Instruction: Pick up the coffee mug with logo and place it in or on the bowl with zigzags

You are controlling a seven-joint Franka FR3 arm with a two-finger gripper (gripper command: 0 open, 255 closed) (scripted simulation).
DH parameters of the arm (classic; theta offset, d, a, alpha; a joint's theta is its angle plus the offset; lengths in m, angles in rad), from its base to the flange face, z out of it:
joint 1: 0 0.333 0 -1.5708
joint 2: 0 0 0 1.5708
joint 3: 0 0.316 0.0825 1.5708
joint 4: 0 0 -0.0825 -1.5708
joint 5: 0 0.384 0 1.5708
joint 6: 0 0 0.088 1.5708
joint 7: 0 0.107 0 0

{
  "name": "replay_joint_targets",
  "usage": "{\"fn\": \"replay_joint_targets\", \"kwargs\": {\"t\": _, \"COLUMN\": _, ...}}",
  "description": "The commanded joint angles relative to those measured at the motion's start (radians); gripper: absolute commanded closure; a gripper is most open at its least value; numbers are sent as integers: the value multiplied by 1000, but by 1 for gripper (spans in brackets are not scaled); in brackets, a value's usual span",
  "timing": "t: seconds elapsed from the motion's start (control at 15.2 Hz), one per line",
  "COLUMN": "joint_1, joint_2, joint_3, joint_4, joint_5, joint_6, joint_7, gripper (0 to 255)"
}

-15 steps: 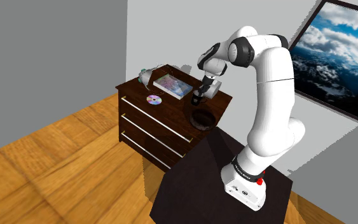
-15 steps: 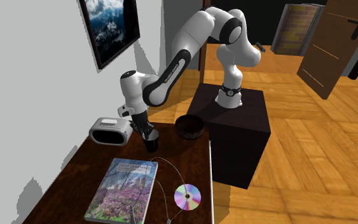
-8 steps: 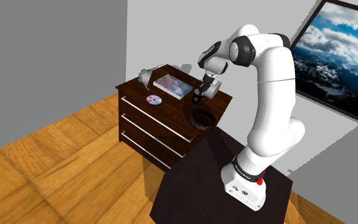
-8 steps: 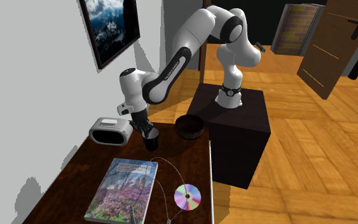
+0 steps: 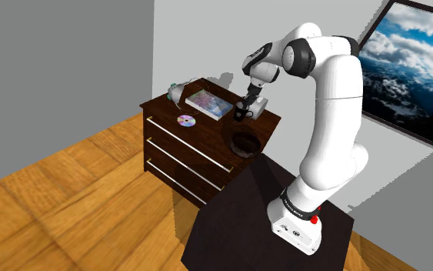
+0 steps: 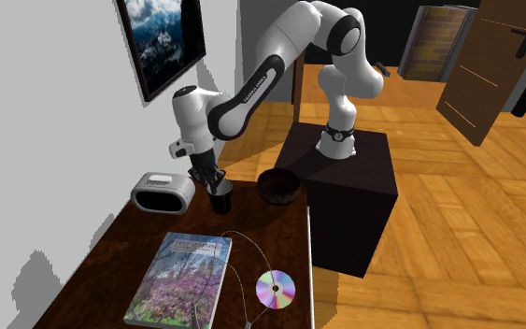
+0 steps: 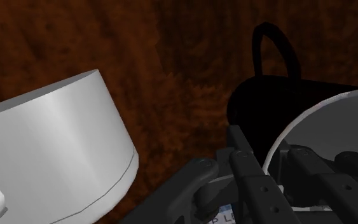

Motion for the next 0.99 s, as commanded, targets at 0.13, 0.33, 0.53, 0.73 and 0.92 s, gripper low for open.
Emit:
{"fn": "replay_joint_targets", "kwargs": {"t": 0.13, "joint_1": 10, "joint_2": -38, "joint_3": -15, "joint_4": -2, "joint_5": -21, "joint_6": -33, "joint_7": 14, "gripper": 255}}
{"fn": "replay_joint_targets", "kwargs": {"t": 0.33, "joint_1": 16, "joint_2": -62, "joint_3": -24, "joint_4": 4, "joint_5": -36, "joint_6": -60, "joint_7": 26, "gripper": 255}}
{"fn": "replay_joint_targets", "kwargs": {"t": 0.53, "joint_1": 22, "joint_2": -85, "joint_3": -33, "joint_4": 11, "joint_5": -51, "joint_6": -88, "joint_7": 37, "gripper": 255}}
{"fn": "replay_joint_targets", "kwargs": {"t": 0.73, "joint_1": 27, "joint_2": -107, "joint_3": -41, "joint_4": 21, "joint_5": -66, "joint_6": -116, "joint_7": 48, "gripper": 255}}
{"fn": "replay_joint_targets", "kwargs": {"t": 0.92, "joint_1": 31, "joint_2": -128, "joint_3": -49, "joint_4": 33, "joint_5": -80, "joint_6": -146, "joint_7": 60, "gripper": 255}}
